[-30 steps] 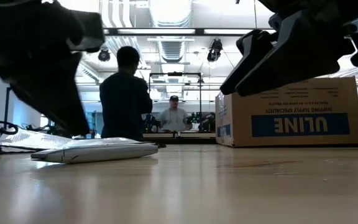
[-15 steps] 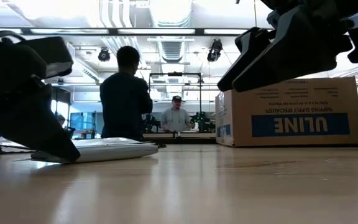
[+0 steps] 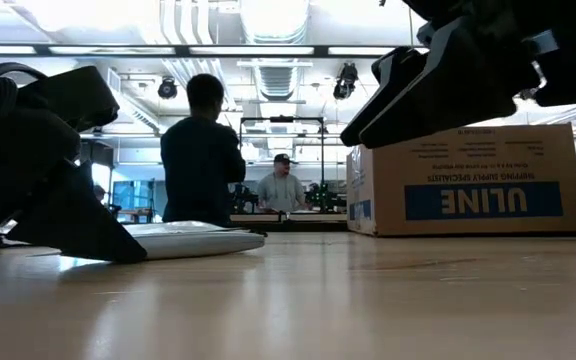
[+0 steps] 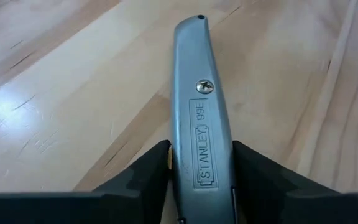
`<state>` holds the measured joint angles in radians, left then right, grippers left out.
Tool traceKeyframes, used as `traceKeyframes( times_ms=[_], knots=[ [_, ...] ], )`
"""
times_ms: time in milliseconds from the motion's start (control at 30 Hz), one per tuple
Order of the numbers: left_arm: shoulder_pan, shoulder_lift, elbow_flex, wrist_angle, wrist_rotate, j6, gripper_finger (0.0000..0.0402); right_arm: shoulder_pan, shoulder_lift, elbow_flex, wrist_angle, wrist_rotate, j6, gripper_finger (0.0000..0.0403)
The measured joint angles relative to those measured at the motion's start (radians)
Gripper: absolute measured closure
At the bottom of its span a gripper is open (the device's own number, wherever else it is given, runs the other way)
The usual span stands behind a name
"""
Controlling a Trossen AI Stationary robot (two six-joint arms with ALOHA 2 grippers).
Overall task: Unpack boxes
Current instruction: Open the cardboard box using knife
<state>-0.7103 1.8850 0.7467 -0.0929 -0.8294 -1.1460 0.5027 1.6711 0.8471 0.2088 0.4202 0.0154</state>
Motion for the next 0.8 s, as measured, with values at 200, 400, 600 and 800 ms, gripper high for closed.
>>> traceKeyframes(
  times_ms=[200, 400, 600, 800],
  knots=[
    [0.004, -0.031, 0.019, -0.082, 0.034, -0.087, 0.0282, -0.015, -0.003, 0.004, -0.038, -0.013, 0.066, 0.0209],
    [0.011, -0.07, 0.162, -0.389, -0.001, -0.02, 0.0283, -0.052, -0.054, 0.034, -0.176, -0.053, 0.206, 0.0212],
    [0.015, -0.084, 0.347, -0.615, -0.198, 0.074, 0.0283, -0.053, -0.072, -0.147, 0.295, -0.053, 0.39, 0.0213],
    [0.022, -0.102, 0.47, -0.615, -0.429, 0.306, 0.0283, -0.072, 0.011, -0.277, 0.779, 0.026, 0.494, 0.0212]
  ],
)
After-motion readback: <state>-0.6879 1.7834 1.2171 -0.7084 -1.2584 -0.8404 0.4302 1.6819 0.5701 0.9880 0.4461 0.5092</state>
